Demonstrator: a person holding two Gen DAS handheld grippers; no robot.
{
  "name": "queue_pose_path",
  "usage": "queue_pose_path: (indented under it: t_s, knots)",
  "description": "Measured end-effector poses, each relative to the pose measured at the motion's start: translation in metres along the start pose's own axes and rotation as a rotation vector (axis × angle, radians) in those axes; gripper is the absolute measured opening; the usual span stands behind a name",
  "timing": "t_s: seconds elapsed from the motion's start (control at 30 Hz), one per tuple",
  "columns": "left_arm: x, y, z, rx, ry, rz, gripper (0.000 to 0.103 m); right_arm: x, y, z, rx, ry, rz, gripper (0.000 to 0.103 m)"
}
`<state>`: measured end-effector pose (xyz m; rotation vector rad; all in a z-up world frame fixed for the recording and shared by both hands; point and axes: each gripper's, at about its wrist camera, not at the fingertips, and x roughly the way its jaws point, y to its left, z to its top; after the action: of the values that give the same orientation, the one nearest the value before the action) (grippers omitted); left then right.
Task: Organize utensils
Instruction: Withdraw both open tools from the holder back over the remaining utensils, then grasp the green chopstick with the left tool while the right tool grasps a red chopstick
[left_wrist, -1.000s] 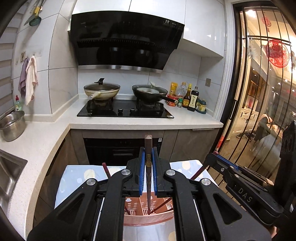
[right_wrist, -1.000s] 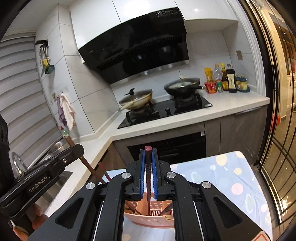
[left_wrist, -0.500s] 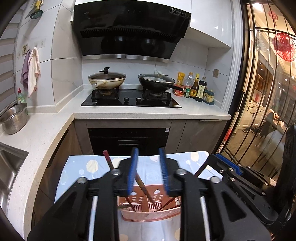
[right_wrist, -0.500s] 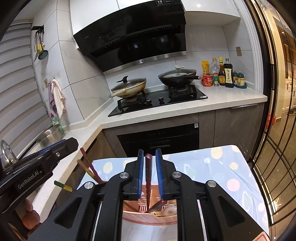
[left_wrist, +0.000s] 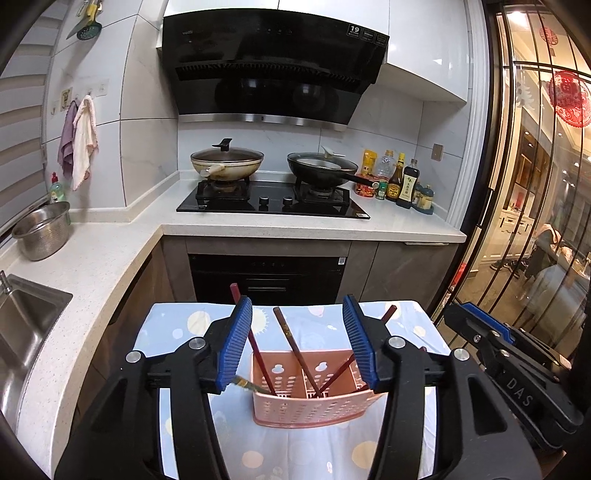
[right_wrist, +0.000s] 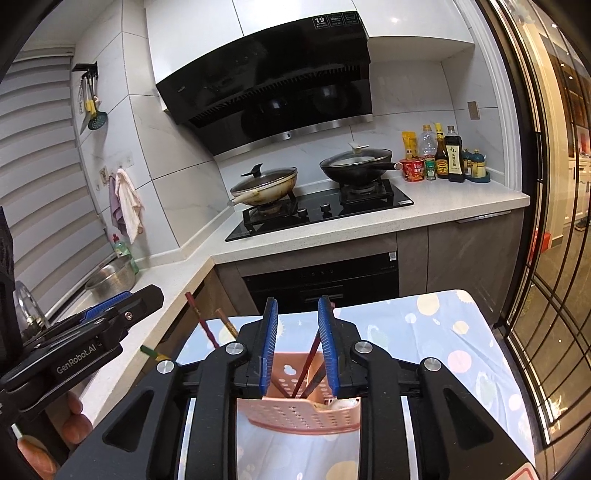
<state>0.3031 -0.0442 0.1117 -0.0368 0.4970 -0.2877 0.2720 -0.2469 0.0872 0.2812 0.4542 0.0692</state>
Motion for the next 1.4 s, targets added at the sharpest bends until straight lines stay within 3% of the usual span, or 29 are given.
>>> queue_pose_path:
  t_s: [0.13, 0.7, 1.0, 1.4]
  knots:
    - [-0.016, 0.002, -0.009, -0.005, 0.000, 0.001, 0.054, -0.016, 0.001, -0.011, 0.001, 0.008, 0.008, 0.023]
    - [-0.070, -0.007, -0.078, 0.028, 0.068, 0.023, 0.055, -0.078, 0.007, -0.100, -0.009, 0.130, 0.019, 0.023]
    - [-0.086, 0.004, -0.150, 0.007, 0.191, 0.041, 0.055, -0.107, 0.003, -0.170, -0.034, 0.264, 0.005, 0.023]
    - [-0.092, 0.007, -0.252, 0.012, 0.415, 0.036, 0.056, -0.125, -0.002, -0.270, -0.110, 0.468, -0.032, 0.023]
